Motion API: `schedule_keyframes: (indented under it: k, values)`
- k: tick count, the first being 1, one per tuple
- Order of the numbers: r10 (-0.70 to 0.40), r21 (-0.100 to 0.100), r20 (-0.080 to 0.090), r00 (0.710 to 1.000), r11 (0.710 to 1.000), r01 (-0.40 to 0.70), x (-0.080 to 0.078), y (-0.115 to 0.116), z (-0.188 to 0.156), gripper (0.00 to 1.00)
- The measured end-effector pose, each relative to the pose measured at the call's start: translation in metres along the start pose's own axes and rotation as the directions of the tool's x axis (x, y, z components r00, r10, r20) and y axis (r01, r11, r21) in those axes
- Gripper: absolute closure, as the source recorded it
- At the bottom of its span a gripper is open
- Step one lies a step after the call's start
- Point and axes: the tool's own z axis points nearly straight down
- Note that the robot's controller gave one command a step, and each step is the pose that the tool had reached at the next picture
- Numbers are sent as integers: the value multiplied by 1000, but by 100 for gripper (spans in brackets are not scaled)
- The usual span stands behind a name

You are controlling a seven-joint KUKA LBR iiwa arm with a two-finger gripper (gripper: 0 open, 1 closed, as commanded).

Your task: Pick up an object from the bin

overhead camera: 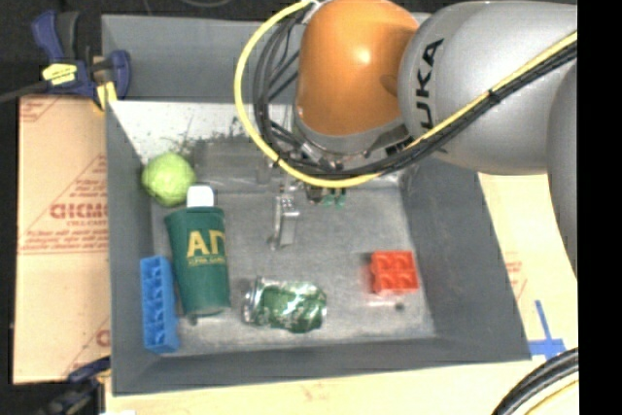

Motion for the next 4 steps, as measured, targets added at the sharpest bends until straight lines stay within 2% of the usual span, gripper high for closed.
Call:
schedule_keyframes:
  k: [1,2,3,4]
  values:
    - [3,-1,8,1000,1000,-3,-1,-1,-5,0]
    - [-106,1,15,994,994,106,6,-3,19,0]
    - [-424,3,5,906,906,424,50,-7,57,0]
    - [-495,2,5,869,869,495,60,3,89,0]
